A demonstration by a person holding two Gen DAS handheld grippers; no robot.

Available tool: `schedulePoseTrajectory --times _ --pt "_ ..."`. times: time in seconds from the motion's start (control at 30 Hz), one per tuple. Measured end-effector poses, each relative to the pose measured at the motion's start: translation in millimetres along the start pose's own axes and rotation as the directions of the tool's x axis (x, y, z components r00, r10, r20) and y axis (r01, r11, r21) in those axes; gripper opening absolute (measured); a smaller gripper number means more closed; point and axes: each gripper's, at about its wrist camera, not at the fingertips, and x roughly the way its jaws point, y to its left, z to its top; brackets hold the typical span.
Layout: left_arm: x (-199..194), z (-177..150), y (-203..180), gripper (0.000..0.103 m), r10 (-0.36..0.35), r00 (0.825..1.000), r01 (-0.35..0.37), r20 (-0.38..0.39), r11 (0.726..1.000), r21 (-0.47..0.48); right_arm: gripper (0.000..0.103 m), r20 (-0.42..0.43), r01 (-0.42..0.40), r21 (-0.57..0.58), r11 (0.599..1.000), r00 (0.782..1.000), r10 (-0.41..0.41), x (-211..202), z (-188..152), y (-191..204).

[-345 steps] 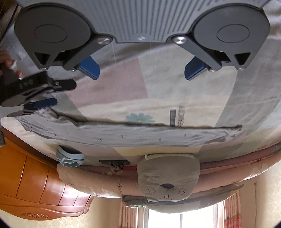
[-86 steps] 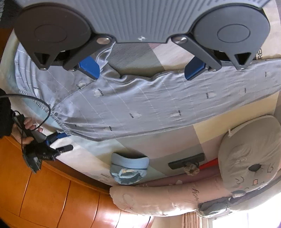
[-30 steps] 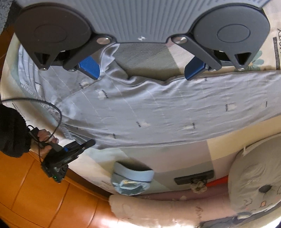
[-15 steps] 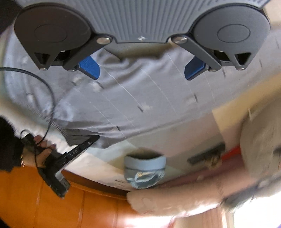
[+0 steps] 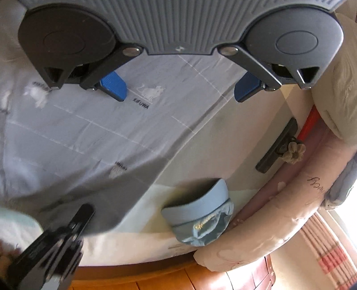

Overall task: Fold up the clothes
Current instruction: 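Lift the waistband corner with the right gripper while the left gripper approaches the pants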

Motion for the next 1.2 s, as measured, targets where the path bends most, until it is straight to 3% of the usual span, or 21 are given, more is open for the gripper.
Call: schedulePoseTrajectory --times 0.37,0.6,0.77,0.83,0.97,1.2 --pt "1 -4 3 0.102 0.036 0.999 -0.038 0.035 0.998 0.051 0.004 0.031 0.01 -0.165 0.986 1.0 -0.005 -40 -12 63" --pt "6 -4 -3 0.102 0.09 0.993 -0.098 0.08 0.99 0.105 0.004 0.001 -0.05 -0.241 0.969 0.999 0.051 -65 -35 97" --pt "6 -5 -9 0.102 0.113 0.989 -0.128 0.095 0.978 0.164 0.005 -0.009 0.006 -0.263 0.965 1.0 -0.008 -65 -49 104" --pt "7 -4 -9 0.102 0.116 0.989 -0.129 0.09 0.978 0.163 0.011 0.004 0.048 -0.291 0.955 0.999 -0.049 -65 -53 107" --pt "7 -5 -9 0.102 0.113 0.99 -0.125 0.087 0.982 0.142 0.038 0.021 0.153 -0.48 0.864 0.986 -0.162 -55 -58 121" --pt "6 -7 -8 0.102 0.108 0.99 -0.119 0.09 0.984 0.129 0.039 -0.009 0.175 -0.76 0.626 0.96 -0.279 -15 -69 142"
